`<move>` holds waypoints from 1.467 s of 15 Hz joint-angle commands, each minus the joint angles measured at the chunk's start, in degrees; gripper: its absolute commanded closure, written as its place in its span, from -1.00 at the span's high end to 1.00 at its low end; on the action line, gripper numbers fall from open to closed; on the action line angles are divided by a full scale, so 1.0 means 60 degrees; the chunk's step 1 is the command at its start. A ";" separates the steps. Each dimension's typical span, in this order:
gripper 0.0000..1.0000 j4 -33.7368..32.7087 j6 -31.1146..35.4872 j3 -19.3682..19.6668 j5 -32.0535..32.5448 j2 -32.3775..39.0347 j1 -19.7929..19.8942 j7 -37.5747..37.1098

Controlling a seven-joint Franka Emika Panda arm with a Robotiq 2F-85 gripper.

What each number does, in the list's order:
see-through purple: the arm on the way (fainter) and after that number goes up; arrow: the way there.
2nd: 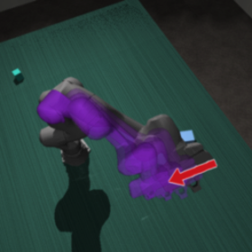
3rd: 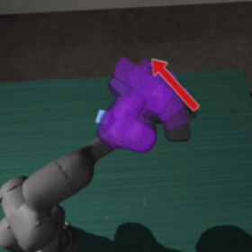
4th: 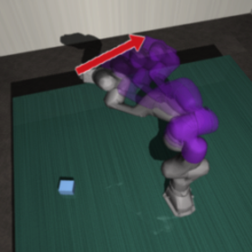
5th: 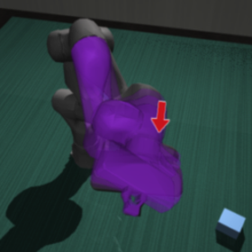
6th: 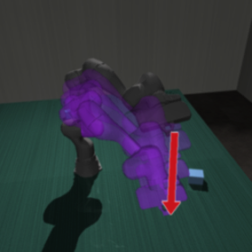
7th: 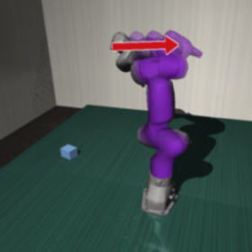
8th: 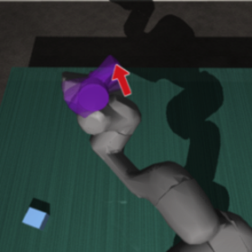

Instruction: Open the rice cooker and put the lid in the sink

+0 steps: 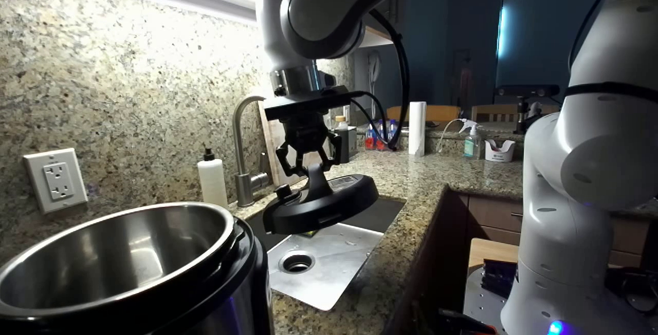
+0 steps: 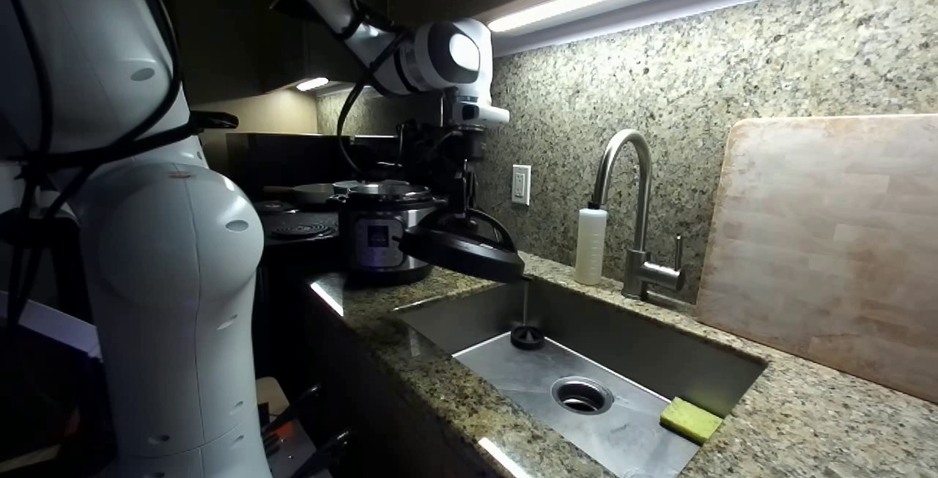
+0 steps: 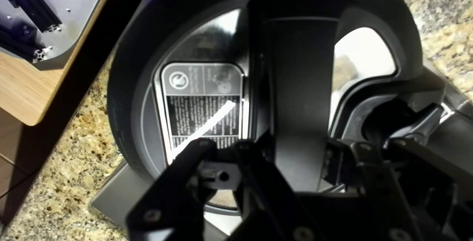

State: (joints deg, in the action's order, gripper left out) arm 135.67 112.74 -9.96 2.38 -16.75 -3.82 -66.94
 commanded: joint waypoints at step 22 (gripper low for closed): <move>-0.85 -0.0736 0.2309 0.0798 -0.0034 0.1537 0.0154 -0.0212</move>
State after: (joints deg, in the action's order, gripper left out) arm 130.88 123.87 -5.17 2.38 -6.93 -3.78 -66.95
